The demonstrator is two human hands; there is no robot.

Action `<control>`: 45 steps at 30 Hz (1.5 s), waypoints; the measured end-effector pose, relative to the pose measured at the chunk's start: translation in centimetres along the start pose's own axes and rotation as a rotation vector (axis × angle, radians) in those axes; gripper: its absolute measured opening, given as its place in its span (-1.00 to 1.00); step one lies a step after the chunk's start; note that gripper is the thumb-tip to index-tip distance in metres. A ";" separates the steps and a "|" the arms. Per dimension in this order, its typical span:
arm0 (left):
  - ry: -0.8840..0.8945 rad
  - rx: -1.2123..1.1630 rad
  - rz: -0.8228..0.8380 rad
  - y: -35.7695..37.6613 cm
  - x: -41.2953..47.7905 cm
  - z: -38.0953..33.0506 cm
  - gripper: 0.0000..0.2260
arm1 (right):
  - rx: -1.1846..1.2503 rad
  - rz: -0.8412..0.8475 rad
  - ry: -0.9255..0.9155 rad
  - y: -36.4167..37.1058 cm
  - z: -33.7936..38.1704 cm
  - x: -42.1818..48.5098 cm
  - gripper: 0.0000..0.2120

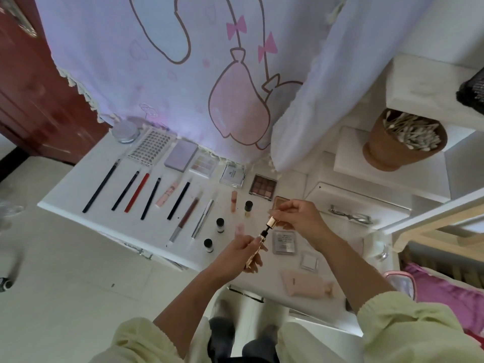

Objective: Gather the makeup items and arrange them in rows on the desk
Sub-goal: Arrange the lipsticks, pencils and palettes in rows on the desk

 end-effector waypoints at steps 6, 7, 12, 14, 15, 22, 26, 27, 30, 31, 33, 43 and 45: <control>-0.001 0.114 -0.023 0.4 0.6 1.3 -0.74 | -0.073 -0.008 0.006 1.1 -1.0 0.4 -0.73; -0.009 0.150 -0.024 0.5 0.9 1.6 -0.75 | -0.096 -0.004 0.009 1.3 -1.3 0.5 -0.74; -0.019 0.407 -0.189 0.8 2.0 2.5 -0.72 | -0.176 -0.011 0.016 2.2 -2.7 1.2 -0.79; -0.007 0.523 -0.274 1.0 2.4 2.6 -0.72 | -0.210 -0.014 0.022 2.7 -3.2 1.5 -0.78; -0.003 0.569 -0.303 1.1 2.6 2.6 -0.74 | -0.226 -0.014 0.023 2.9 -3.4 1.7 -0.77; -0.002 0.726 -0.369 1.9 3.3 2.9 -0.77 | -0.333 -0.034 -0.030 3.8 -4.4 2.7 -0.81; 0.021 0.779 -0.384 2.3 3.6 3.1 -0.76 | -0.465 0.007 -0.090 3.8 -4.8 3.4 -0.77; 0.025 0.790 -0.382 2.4 3.7 3.1 -0.76 | -0.497 0.021 -0.102 3.7 -4.7 3.5 -0.76; 0.052 0.819 -0.385 2.5 3.8 2.9 -0.75 | -0.516 0.041 -0.116 3.7 -4.4 3.6 -0.73; 0.061 0.826 -0.388 2.5 3.8 2.9 -0.74 | -0.519 0.043 -0.123 3.6 -4.3 3.6 -0.73; 0.070 0.833 -0.397 2.6 3.7 2.9 -0.72 | -0.532 0.048 -0.143 3.5 -4.3 3.5 -0.73; 0.059 0.839 -0.401 2.7 2.9 3.1 -0.61 | -0.534 0.068 -0.166 2.8 -4.0 3.3 -0.70; 0.062 0.847 -0.397 2.6 2.6 3.1 -0.59 | -0.544 0.067 -0.196 2.3 -3.6 3.1 -0.71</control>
Point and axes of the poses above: each hand's wrist, its own x-axis towards the middle knuckle, its own y-axis out of the palm, z = x × y, the point moved 2 cm from there along x, towards the middle knuckle, and after that the axes turned 14 degrees about -z, right-handed, at the moved point
